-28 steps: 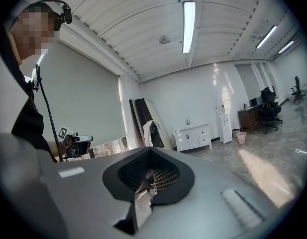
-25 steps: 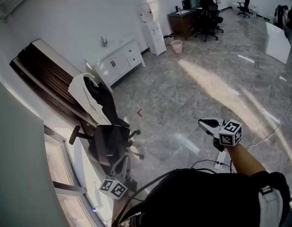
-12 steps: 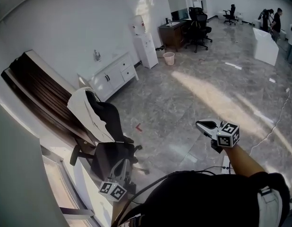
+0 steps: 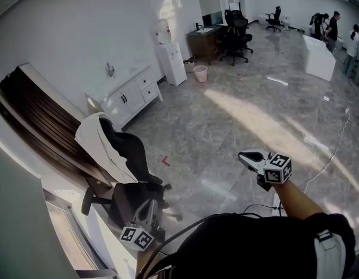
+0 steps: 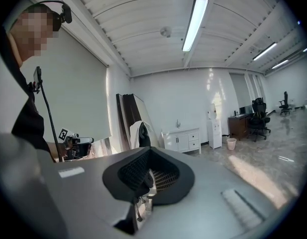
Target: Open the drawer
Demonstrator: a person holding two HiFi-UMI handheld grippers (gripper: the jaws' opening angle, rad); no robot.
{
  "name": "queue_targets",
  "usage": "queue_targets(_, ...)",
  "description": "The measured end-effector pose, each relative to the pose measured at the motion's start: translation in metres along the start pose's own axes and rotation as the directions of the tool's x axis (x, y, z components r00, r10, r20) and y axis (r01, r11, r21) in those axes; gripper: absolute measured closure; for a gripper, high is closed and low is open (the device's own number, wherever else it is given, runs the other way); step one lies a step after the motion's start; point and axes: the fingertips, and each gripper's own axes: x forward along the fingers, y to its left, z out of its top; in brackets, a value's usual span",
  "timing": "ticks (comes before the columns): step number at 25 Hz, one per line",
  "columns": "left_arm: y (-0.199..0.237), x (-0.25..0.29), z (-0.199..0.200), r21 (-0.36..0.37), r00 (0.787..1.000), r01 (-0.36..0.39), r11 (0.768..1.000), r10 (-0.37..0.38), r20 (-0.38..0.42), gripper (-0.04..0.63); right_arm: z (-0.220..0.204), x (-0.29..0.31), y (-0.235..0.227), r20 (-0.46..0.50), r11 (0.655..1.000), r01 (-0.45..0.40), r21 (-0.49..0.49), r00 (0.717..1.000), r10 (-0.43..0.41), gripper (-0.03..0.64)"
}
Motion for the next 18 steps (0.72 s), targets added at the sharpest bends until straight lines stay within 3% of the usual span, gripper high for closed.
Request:
queue_targets(9, -0.013, 0.094, 0.001, 0.033, 0.999, -0.041, 0.999, 0.041, 0.005, 0.595, 0.013, 0.014, -0.101, 0.017, 0.999, -0.052, 0.013, 0.999, 0.051, 0.623)
queue_targets(18, -0.065, 0.219, -0.015, 0.04, 0.997, -0.072, 0.997, 0.071, 0.023, 0.595, 0.034, -0.008, -0.232, 0.016, 0.995, -0.101, -0.017, 0.995, 0.101, 0.623)
